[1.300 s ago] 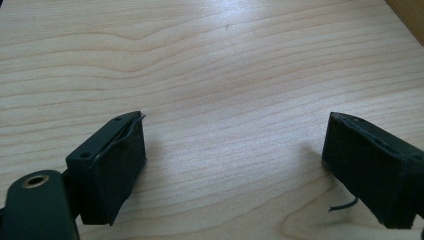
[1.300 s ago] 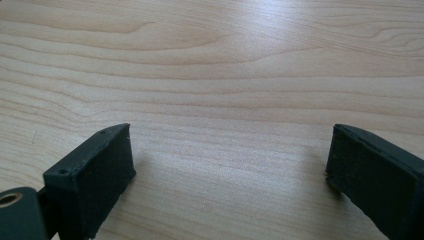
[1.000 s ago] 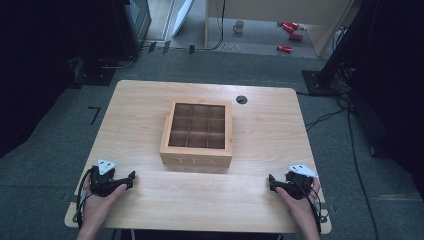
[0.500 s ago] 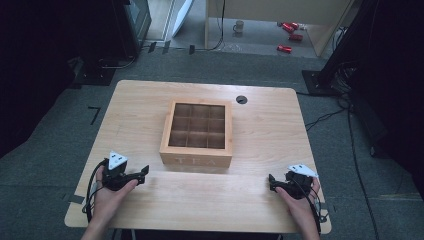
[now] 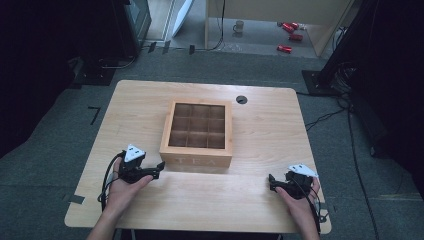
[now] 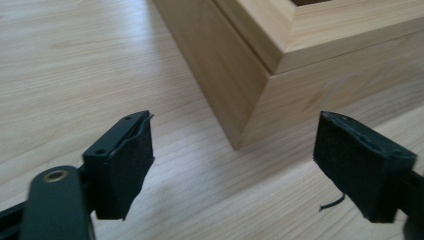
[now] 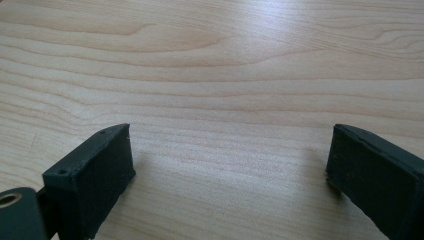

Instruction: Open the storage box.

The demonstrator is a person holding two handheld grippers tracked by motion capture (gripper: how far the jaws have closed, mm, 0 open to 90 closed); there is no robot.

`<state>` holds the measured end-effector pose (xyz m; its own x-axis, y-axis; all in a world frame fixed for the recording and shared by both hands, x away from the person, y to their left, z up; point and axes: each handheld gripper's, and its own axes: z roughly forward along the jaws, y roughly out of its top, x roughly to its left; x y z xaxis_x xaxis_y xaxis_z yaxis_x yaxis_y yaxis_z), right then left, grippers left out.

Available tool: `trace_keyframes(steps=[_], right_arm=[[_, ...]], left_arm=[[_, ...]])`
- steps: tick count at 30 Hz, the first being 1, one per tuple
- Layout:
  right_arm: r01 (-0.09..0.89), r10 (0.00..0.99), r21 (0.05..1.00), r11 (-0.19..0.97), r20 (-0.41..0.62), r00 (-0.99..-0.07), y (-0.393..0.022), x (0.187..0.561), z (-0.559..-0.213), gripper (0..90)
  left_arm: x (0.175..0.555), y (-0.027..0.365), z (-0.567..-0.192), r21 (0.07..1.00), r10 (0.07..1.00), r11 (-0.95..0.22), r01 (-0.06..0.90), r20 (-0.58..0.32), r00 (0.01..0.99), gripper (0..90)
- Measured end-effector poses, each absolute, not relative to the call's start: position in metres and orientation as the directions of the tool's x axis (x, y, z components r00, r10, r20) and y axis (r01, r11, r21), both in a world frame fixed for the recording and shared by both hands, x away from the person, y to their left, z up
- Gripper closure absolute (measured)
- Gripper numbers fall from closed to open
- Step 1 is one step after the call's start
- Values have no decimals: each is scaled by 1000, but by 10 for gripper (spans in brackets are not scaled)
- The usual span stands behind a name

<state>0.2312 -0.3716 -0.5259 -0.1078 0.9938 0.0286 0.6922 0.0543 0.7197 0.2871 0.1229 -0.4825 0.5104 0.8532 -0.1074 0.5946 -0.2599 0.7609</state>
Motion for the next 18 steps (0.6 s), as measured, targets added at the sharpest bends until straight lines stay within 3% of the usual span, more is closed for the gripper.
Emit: trace_keyframes(steps=[6,9,18], right_arm=[[693,995,719,47,29,-97,-371,233,-526,44],[693,995,720,47,28,-97,-371,233,-526,44],[690,995,722,49,26,-98,-370,232,-526,59]], left_arm=[[300,113,-480,775,803,-330,539,-70,592,322],[307,110,-478,780,760,-341,525,-100,642,393],[306,114,-479,787,745,-312,533,-145,651,500]])
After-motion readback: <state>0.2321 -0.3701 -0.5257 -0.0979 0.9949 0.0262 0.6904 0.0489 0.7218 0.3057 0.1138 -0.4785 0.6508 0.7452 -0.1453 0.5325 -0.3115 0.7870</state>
